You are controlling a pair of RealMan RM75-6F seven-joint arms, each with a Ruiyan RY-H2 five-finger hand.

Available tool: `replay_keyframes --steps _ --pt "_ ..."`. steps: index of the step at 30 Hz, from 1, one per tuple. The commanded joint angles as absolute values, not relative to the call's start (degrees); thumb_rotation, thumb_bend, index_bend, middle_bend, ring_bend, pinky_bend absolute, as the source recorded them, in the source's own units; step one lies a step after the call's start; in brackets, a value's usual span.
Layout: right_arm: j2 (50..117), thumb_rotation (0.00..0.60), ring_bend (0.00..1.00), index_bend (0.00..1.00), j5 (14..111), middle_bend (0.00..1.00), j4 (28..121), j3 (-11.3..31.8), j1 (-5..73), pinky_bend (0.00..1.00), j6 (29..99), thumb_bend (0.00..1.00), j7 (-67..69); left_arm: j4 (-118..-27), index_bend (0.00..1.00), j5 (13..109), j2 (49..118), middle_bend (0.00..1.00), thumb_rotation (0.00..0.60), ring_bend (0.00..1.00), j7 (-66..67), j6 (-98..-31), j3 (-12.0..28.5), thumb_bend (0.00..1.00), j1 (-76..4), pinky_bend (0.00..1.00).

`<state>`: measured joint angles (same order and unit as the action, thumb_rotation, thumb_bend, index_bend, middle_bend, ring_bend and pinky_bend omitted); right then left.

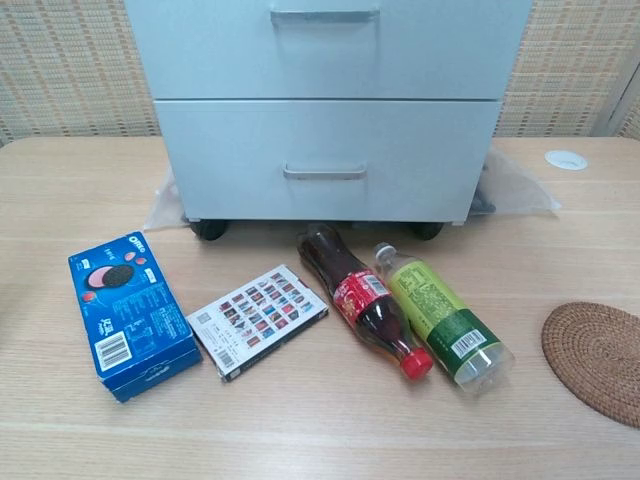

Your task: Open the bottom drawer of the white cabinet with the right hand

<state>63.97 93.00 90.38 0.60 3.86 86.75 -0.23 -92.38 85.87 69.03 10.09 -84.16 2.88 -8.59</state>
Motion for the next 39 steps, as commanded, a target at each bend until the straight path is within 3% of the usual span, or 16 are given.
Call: replay_keyframes --steps 1,15,19,24,29,39 --pt "64.04 0.6 0.36 0.15 93.18 0.38 90.26 0.61 3.96 0.4 86.79 0.29 -0.22 -92.26 0.16 85.7 69.31 0.04 0.6 0.04 10.32 -84.3 2.97 0.36 -8.5 0.11" --pt "63.95 0.6 0.38 0.15 95.03 0.43 91.04 0.81 5.15 0.4 86.68 0.29 -0.49 -93.02 0.16 86.05 68.67 0.04 0.6 0.04 9.81 -83.99 2.88 0.36 -8.65 0.11" --pt "63.15 0.6 0.47 0.15 95.6 0.49 93.41 1.26 7.19 0.43 84.11 0.29 -2.99 -93.33 0.16 86.61 68.35 0.04 0.6 0.04 9.57 -84.44 2.82 0.36 -8.55 0.11" --pt "63.03 0.6 0.71 0.15 95.2 0.68 97.26 3.06 11.56 0.6 78.8 0.29 -6.17 -93.73 0.16 87.1 67.73 0.04 0.6 0.04 9.35 -84.94 2.77 0.36 -8.39 0.11" --pt "65.37 0.6 0.86 0.15 94.86 0.82 98.53 5.25 16.75 0.76 73.42 0.29 -7.95 -94.27 0.16 87.79 67.16 0.04 0.6 0.04 9.7 -85.42 2.68 0.36 -8.29 0.11" --pt "68.81 0.6 0.97 0.15 87.05 0.91 102.19 9.21 25.66 0.85 61.32 0.36 -17.29 -94.27 0.16 88.02 66.86 0.04 0.6 0.04 9.44 -85.82 2.54 0.36 -7.96 0.11"
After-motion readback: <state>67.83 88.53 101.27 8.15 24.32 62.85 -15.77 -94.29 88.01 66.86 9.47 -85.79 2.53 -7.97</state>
